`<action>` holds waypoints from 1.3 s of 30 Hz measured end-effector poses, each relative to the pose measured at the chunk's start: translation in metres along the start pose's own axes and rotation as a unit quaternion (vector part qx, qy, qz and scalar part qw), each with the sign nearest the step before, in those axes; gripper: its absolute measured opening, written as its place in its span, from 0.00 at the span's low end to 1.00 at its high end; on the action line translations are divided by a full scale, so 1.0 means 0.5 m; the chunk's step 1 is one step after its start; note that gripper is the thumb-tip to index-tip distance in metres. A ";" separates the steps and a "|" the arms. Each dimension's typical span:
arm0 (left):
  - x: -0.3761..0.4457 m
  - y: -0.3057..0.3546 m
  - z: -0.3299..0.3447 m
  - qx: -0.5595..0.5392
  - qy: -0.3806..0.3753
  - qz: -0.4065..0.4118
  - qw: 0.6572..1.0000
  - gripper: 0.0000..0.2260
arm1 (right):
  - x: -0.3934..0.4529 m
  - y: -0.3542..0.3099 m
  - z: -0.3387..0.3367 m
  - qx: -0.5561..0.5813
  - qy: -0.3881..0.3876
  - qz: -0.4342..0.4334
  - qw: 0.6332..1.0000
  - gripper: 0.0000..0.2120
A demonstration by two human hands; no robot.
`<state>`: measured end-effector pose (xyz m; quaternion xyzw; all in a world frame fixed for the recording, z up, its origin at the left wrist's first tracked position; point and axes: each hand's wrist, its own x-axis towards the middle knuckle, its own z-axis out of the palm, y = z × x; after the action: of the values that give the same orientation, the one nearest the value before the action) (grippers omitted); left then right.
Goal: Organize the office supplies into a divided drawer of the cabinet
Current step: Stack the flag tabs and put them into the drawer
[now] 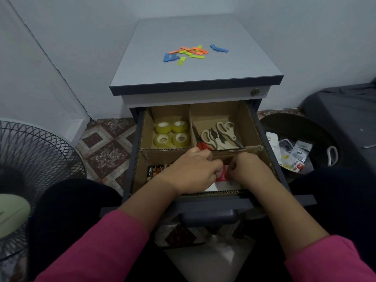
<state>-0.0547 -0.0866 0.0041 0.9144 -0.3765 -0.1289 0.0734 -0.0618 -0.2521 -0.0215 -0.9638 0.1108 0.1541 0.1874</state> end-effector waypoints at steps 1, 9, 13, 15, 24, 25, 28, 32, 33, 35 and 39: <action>0.000 0.001 -0.001 0.004 -0.001 0.002 1.000 0.09 | 0.001 -0.001 0.000 0.000 -0.001 0.001 1.000 0.06; -0.001 0.003 -0.001 -0.003 0.016 0.003 1.000 0.09 | -0.003 -0.004 -0.003 0.005 -0.007 0.002 1.000 0.06; 0.000 -0.004 0.004 -0.060 0.016 -0.014 0.998 0.08 | -0.014 -0.005 -0.011 0.021 0.002 -0.009 1.000 0.06; -0.002 -0.008 0.007 -0.095 0.026 -0.019 0.995 0.07 | -0.019 -0.004 -0.015 0.024 0.004 -0.007 1.000 0.07; -0.018 -0.025 -0.018 -0.316 0.180 -0.028 0.931 0.08 | -0.054 -0.017 -0.071 0.084 0.053 -0.066 0.993 0.07; -0.017 -0.028 -0.019 -0.317 0.189 -0.034 0.929 0.08 | -0.058 -0.022 -0.078 0.097 0.061 -0.075 0.991 0.06; -0.012 -0.034 -0.035 -0.305 0.217 -0.044 0.926 0.08 | -0.060 -0.043 -0.107 0.136 0.083 -0.092 0.983 0.05; 0.005 -0.052 -0.086 -0.273 0.278 -0.064 0.919 0.07 | -0.038 -0.082 -0.159 0.151 0.134 -0.125 0.971 0.05; 0.010 -0.058 -0.102 -0.268 0.300 -0.068 0.913 0.06 | -0.033 -0.094 -0.174 0.158 0.149 -0.137 0.967 0.05; 0.024 -0.073 -0.138 -0.264 0.346 -0.074 0.898 0.06 | -0.019 -0.120 -0.204 0.175 0.172 -0.162 0.956 0.04; 0.057 -0.111 -0.210 -0.276 0.403 -0.117 0.865 0.07 | 0.028 -0.169 -0.258 0.180 0.203 -0.180 0.946 0.06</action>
<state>0.0322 -0.0638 0.0864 0.8663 -0.1537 0.1450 0.4527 0.0070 -0.2289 0.1154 -0.9290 -0.0026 -0.1032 0.3555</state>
